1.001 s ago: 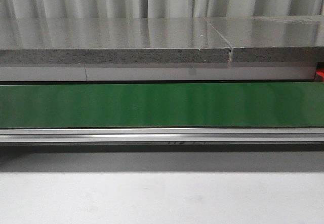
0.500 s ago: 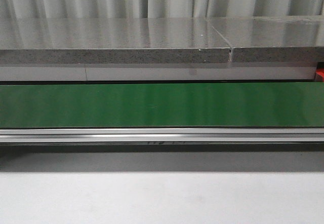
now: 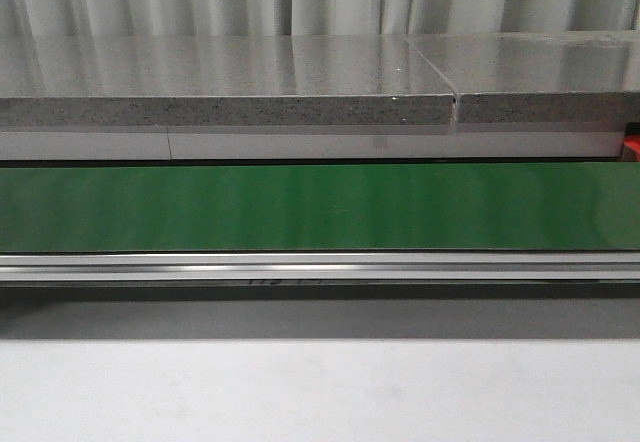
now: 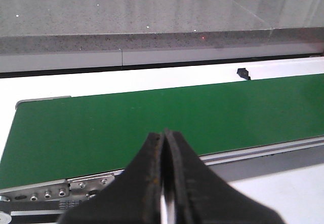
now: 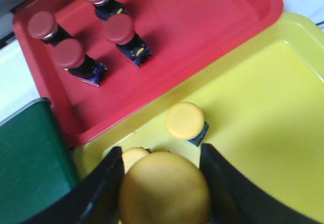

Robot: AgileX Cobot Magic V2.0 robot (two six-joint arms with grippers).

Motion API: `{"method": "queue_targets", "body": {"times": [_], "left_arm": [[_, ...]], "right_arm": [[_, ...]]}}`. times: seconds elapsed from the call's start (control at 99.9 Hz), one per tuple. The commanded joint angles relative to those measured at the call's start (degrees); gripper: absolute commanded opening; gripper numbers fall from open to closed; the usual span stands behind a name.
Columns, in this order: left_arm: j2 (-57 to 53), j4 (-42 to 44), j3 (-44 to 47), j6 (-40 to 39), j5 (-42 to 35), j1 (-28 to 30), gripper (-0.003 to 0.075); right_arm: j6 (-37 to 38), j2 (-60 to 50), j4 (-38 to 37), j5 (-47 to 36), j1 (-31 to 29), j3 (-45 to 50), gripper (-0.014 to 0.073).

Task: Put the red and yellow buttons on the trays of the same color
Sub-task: 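Carry the yellow button into the yellow tray and release it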

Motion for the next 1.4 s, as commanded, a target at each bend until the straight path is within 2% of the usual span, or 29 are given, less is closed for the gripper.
{"method": "queue_targets", "body": {"times": [0.0, 0.24, 0.54, 1.051, 1.391], "left_arm": [[0.40, -1.31, -1.48, -0.31, -4.01, -0.28, -0.0019], [0.40, -1.31, -1.48, -0.31, -4.01, -0.28, -0.0019], [0.40, -1.31, -1.48, -0.31, -4.01, -0.28, -0.0019], [0.40, -1.31, -1.48, -0.31, -4.01, -0.28, -0.0019], [0.40, -1.31, -1.48, -0.31, -4.01, -0.28, -0.0019]], "right_arm": [[-0.54, 0.54, 1.32, -0.92, -1.63, -1.79, 0.0146], [-3.40, 3.74, 0.70, -1.73, -2.32, -0.22, 0.0146], [-5.80, 4.31, 0.70, -9.92, -2.32, 5.75, 0.0146], [-6.86, 11.82, 0.87, -13.12, -2.13, 5.79, 0.0146], [-11.73, 15.30, 6.39, -14.10, -2.13, 5.79, 0.0146]]}}
